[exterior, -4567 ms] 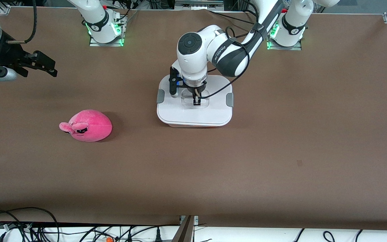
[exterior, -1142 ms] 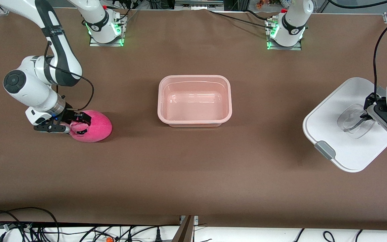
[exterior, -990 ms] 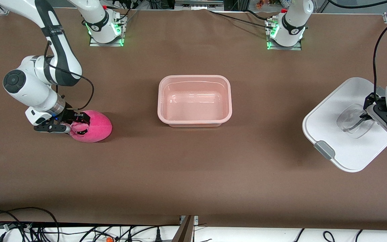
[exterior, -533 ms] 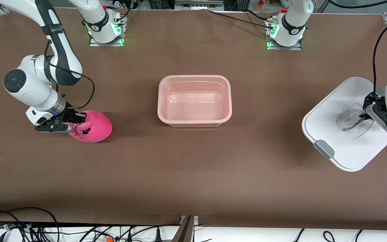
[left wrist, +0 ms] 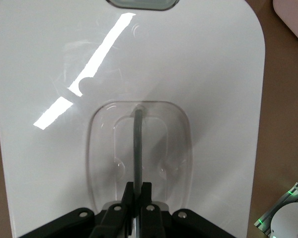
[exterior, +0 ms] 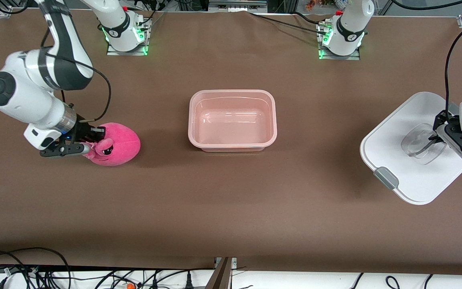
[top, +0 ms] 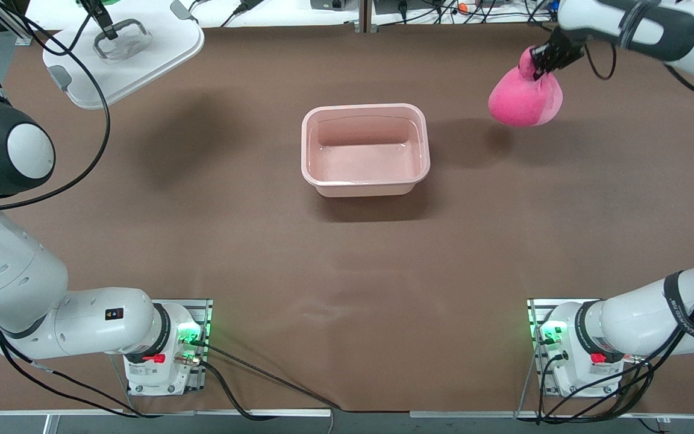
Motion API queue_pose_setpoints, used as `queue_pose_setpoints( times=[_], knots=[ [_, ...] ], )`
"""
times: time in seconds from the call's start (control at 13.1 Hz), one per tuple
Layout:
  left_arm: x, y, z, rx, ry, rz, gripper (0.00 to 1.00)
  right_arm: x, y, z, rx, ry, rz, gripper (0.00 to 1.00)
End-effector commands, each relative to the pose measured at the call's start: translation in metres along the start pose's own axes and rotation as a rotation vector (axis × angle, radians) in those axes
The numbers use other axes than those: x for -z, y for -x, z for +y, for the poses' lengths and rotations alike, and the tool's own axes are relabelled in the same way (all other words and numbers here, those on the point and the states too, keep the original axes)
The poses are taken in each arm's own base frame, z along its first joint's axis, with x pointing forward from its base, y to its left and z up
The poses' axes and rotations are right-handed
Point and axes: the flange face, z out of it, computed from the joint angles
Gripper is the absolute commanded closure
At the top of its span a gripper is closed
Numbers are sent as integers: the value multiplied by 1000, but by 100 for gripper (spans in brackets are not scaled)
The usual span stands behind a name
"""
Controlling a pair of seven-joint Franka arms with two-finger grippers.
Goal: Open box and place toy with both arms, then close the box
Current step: 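Lower the right gripper onto the pink plush toy and grasp it, then carry the pink toy with the right gripper into the pink box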
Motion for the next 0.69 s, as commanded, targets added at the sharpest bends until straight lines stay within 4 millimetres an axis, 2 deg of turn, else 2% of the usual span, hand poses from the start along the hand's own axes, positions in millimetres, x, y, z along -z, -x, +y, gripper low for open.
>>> queue_pose_setpoints(
  times=[0.0,0.15,0.38,0.61],
  knots=[
    [7,2,3,-19,13,16,100,40,-23,-28,59,-18,-61,100],
    [7,1,4,-21,14,18,100,60,-26,-73,124,-17,-56,100],
    [7,1,4,-21,13,16,100,64,-12,-158,260,15,-89,100],
    [7,2,4,-21,15,15,100,77,1,-218,379,82,-151,100]
  ],
)
